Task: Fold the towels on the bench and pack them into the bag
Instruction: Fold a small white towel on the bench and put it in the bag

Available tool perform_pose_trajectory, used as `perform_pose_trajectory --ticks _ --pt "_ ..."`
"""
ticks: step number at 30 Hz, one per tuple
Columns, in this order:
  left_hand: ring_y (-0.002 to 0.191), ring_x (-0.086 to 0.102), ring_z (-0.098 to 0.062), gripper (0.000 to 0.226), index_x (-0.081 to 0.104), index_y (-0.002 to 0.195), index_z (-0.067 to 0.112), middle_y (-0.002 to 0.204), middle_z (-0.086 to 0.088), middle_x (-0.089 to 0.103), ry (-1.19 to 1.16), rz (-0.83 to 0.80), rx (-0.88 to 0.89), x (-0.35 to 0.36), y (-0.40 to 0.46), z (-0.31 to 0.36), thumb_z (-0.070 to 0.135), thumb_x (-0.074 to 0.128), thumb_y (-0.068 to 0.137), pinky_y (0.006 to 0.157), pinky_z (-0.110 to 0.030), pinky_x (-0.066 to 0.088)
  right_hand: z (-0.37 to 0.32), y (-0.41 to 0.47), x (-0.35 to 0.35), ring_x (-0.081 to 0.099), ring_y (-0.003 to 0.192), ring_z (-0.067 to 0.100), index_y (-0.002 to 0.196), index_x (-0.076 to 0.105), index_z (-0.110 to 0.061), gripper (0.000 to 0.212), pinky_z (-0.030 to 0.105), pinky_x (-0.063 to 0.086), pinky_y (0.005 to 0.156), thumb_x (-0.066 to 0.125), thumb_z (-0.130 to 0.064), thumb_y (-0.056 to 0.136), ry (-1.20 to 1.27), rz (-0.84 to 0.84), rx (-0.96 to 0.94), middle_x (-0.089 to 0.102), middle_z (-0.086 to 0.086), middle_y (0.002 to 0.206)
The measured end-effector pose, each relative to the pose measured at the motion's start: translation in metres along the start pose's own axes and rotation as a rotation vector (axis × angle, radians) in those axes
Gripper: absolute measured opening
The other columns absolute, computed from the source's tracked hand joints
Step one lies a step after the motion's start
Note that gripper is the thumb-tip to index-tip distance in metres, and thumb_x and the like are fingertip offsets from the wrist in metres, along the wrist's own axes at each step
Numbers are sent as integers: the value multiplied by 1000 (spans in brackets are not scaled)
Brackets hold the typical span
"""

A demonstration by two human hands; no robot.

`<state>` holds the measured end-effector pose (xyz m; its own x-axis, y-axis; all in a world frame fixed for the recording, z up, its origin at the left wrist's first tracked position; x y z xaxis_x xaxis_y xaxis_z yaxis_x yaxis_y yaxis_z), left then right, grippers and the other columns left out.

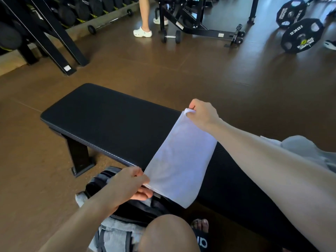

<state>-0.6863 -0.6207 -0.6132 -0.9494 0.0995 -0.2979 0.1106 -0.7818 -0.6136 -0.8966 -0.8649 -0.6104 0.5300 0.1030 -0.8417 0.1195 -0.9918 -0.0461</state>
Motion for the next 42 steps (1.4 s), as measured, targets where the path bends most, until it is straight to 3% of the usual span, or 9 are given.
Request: perform_pose_trajectory --ticks 3,6,11,17,24,30,34,38,42 --pt "75 75 -28 21 47 78 7 70 -16 69 10 3 13 0 1 -2 6 58 96 66 -31 60 2 3 1 50 80 22 71 50 -31 17 33 43 61 39 -36 84 -41 41 -29 62 -1 82" --pt "77 75 -28 18 52 80 5 77 -18 72 20 -4 14 -2 2 -2 8 57 96 71 -33 62 -3 5 -3 43 94 22 77 55 -23 21 36 41 71 44 -25 94 -63 76 -82 65 -2 84" --pt "76 76 -25 19 57 97 -12 82 -20 75 42 -6 -7 -2 3 -4 7 55 95 67 -29 60 2 9 6 49 101 28 81 56 -23 28 38 39 81 42 -36 101 -72 60 -81 65 -2 84" --pt "80 76 -27 17 54 78 3 84 -17 76 -25 11 49 -4 -1 1 5 53 95 73 -35 62 -6 -1 3 43 88 27 91 47 -18 18 34 28 73 35 -27 102 -61 119 -152 53 4 76" --pt "80 76 -26 13 59 89 -4 86 -18 76 -52 37 -8 -8 3 -11 5 52 95 75 -36 63 -15 4 12 43 76 30 87 40 -17 20 38 29 70 37 -27 104 -247 163 -288 42 -4 63" --pt "75 75 -25 16 56 95 -11 83 -21 75 -47 74 -34 -10 7 -15 6 53 94 67 -32 61 -14 2 20 39 79 29 89 40 -20 18 36 28 71 38 -29 105 -316 232 -325 46 -1 74" --pt "68 74 -26 17 51 84 1 64 -8 72 153 147 -4 -15 7 -13 15 55 93 75 -40 63 -17 1 22 45 81 31 99 52 -13 21 37 30 73 42 -31 104 -370 246 -311 56 6 82" --pt "74 64 -14 17 48 96 21 83 1 70 527 308 190 -15 -1 5 33 59 91 64 -27 49 -34 -17 3 55 85 32 103 56 -12 14 39 40 76 58 -21 93 -460 414 -349 58 8 90" --pt "84 58 -19 25 42 95 24 88 1 63 644 346 239 -15 3 17 46 55 94 73 -34 44 -63 -96 -7 50 83 28 97 59 -14 13 40 41 75 51 -14 87 -245 407 -601 55 3 88"
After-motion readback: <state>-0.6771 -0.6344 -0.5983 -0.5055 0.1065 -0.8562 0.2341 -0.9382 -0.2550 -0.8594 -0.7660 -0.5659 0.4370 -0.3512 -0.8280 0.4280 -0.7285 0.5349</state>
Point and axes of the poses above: each hand's wrist, its own y-axis towards the middle knuckle, its own x-axis out of the palm, z = x × y, the point moved 6 cm from there along y, towards the middle knuckle
